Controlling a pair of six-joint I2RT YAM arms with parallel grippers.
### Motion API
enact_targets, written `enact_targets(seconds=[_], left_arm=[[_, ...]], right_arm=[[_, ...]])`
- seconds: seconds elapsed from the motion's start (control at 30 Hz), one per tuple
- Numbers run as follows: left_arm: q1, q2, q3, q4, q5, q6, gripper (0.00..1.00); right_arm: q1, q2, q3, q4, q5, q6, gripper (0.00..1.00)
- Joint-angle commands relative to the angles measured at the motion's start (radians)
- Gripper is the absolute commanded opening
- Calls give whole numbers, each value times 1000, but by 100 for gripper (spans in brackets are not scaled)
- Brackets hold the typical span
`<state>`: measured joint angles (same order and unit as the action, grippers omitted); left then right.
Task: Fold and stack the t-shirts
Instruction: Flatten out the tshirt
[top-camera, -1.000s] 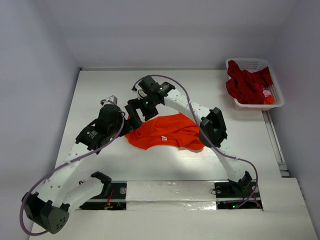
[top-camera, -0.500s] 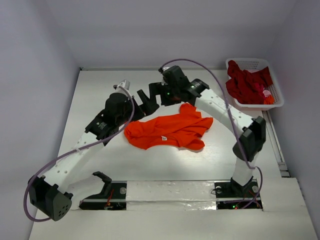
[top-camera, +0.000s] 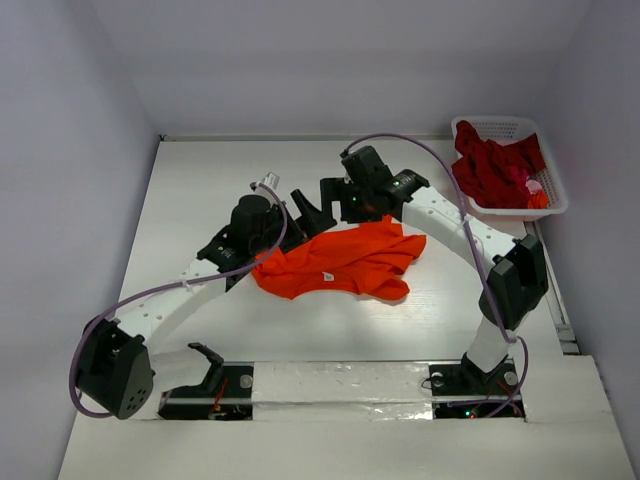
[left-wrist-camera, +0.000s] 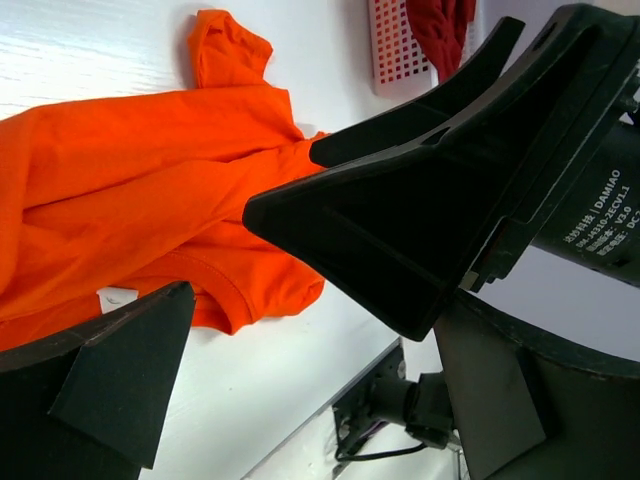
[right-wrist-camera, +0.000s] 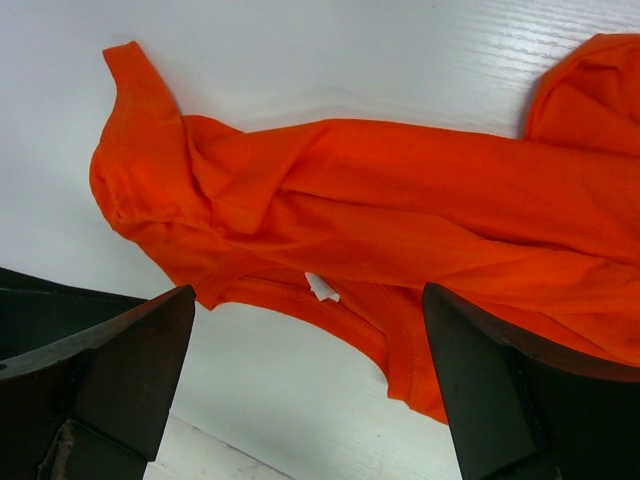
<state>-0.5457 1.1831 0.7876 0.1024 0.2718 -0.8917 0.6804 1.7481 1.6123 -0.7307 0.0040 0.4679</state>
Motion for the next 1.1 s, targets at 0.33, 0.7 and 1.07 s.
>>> enact_targets(seconds=[0.33, 0.7, 1.07], left_arm=[[118, -100, -140, -489, -338, 19, 87], [118, -13, -154, -534, -393, -27, 83], [118, -57, -76, -533, -336, -35, 81]], right_arm=[[-134, -255, -64, 93, 42, 38, 100], [-177, -285, -101, 116, 17, 40, 100], [-196, -269, -103, 116, 24, 35, 100]])
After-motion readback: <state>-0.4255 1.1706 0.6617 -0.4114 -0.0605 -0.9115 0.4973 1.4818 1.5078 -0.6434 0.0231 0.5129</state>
